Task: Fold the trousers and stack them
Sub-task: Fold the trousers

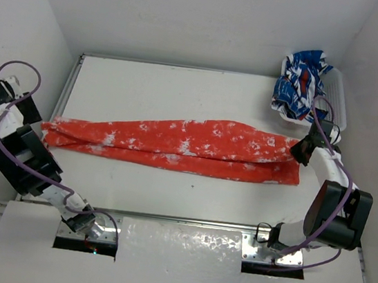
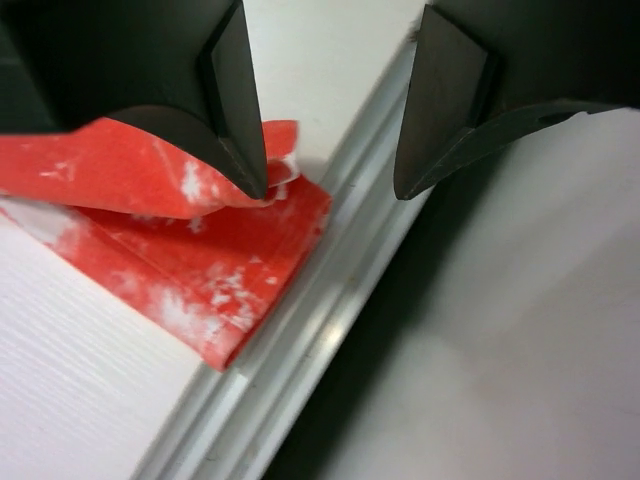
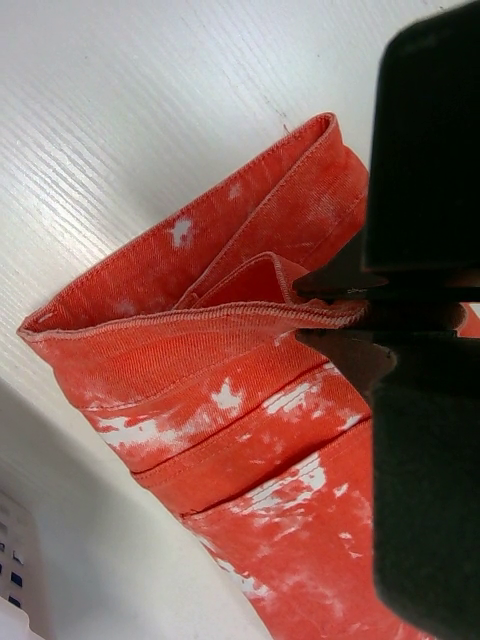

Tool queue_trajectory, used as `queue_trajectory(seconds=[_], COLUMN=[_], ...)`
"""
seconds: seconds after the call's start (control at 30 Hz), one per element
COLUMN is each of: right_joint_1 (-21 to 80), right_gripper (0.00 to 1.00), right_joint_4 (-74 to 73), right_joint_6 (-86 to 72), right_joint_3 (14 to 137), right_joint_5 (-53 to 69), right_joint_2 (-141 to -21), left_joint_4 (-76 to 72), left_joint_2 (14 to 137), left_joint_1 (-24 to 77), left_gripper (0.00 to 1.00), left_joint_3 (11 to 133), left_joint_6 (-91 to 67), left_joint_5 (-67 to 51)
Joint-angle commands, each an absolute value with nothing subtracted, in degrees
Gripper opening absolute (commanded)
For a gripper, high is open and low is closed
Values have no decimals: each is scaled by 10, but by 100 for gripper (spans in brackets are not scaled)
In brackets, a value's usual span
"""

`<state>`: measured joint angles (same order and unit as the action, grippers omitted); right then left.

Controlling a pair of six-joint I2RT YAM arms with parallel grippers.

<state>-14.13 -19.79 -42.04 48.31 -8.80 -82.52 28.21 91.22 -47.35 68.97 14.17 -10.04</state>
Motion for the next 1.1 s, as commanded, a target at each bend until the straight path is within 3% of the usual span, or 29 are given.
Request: queue_trajectory(seconds=[0.0, 0.53, 0.57, 0.67, 0.7, 0.73, 0.93, 1.07], right_joint_1=[-143, -143, -143, -143, -143, -143, -144, -145], right_gripper=[0, 0, 0, 0, 0, 0, 0, 0], right_joint_4=[-192, -185, -184, -182, -181, -181, -180, -196], right_joint_6=[-410, -409, -409, -411, -413, -415, -403, -385], right_joint_3=[497, 487, 488, 488, 487, 485, 520, 586], right_joint_5=[-98, -96, -97, -94, -94, -91, -92, -91], right_joint_2=[-815, -814, -815, -818, -820, -823, -840, -866], left_joint_4=[262, 233, 238, 252, 256, 260, 230, 212], left_joint_2=[928, 957, 955, 944, 941, 941, 954, 1001], left_joint_1=[-466, -426, -426, -426, -426, -426, -422, -383], left_gripper=[52, 52, 50, 30, 9, 0, 0, 0], left_joint_3=[688, 628, 628, 628, 629, 635, 695, 852], left_joint_6=[77, 52, 54, 62, 68, 70, 83, 85], left_joint_5=[-155, -99, -99, -110, -116, -120, -190, -242])
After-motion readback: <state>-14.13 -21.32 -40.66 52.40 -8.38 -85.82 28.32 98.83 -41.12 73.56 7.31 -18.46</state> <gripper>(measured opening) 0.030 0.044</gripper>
